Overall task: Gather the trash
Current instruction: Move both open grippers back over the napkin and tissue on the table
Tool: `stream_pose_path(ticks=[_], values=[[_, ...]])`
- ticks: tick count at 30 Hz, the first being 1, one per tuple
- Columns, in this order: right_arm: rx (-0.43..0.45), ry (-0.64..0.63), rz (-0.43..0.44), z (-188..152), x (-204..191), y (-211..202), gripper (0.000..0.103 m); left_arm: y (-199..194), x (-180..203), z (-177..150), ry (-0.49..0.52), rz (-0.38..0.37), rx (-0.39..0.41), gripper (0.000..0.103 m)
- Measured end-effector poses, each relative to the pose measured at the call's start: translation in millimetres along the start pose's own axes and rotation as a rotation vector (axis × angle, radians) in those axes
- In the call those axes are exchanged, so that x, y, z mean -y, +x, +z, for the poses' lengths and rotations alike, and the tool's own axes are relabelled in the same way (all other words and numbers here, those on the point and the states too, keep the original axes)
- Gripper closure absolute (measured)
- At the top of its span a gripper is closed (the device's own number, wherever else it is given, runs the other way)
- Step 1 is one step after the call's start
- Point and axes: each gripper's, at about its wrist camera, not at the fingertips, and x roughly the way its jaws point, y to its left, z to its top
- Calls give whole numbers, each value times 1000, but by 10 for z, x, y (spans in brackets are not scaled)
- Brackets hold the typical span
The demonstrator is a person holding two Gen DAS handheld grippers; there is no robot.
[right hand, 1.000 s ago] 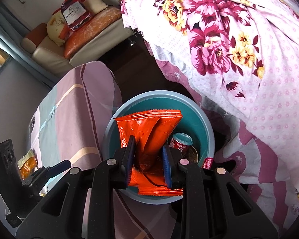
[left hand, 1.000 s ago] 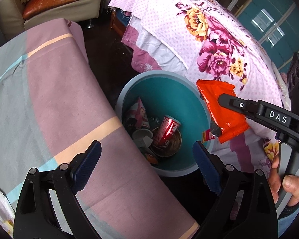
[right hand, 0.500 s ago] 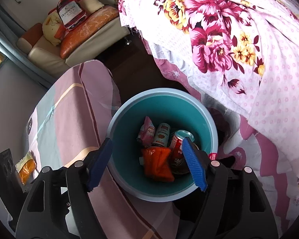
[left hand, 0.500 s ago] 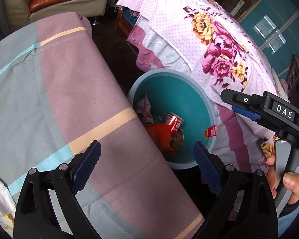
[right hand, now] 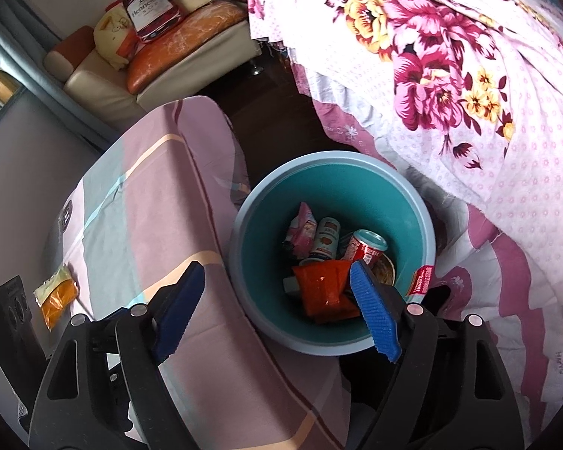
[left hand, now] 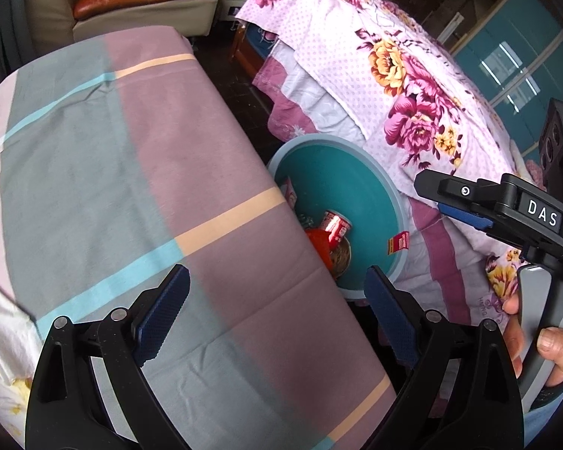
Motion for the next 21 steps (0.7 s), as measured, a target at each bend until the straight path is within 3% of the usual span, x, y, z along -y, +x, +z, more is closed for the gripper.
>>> stream_pose_path(ticks=[8, 15, 21], values=[[-21, -63, 16, -178, -336, -45, 26, -271, -282, -235, -36, 21, 32, 9], [-54, -140, 46, -423, -760, -33, 26, -620, -749, -616, -84, 81, 54, 9], [-93, -234, 63, -654, -1152, -3, 26, -975, -1209, -1023, -25, 130, 44, 9]])
